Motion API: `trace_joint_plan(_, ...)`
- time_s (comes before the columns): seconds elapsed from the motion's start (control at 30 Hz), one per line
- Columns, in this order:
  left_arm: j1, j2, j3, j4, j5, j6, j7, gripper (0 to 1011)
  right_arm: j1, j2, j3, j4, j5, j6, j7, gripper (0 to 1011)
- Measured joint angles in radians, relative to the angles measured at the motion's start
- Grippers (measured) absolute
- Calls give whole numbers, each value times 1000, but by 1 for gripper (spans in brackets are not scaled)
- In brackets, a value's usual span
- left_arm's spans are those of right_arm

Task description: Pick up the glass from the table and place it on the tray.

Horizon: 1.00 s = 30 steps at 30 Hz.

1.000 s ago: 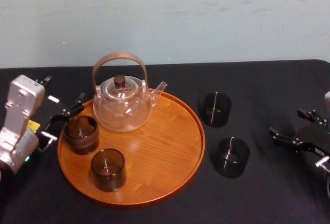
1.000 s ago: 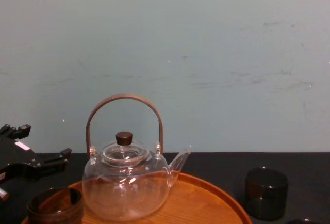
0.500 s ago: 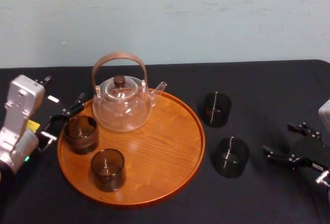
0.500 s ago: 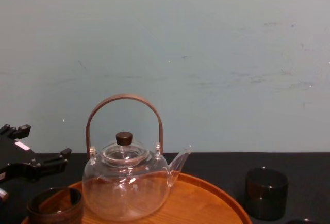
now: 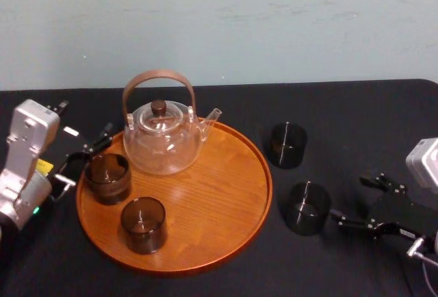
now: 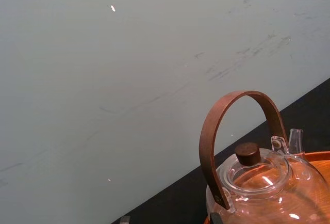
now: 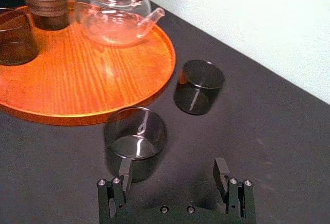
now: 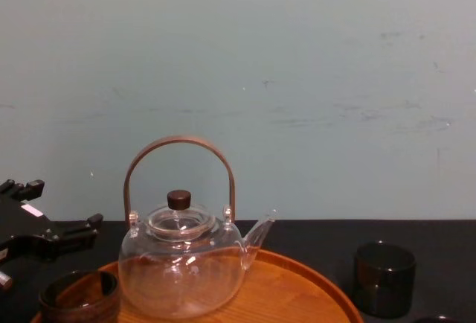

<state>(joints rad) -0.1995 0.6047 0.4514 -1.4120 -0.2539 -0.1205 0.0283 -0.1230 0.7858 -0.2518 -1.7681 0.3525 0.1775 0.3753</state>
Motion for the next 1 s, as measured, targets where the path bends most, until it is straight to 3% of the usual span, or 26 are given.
trace_joint_plan(0.67, 0, 0, 0, 0, 0, 0, 0, 1001, -11, -44, -11, -10, -24, 25, 72, 1002)
trace_joint_plan(1.0, 0, 0, 0, 0, 0, 0, 0, 1001, 4, -66, -13, -1, 3, 48, 92, 1002)
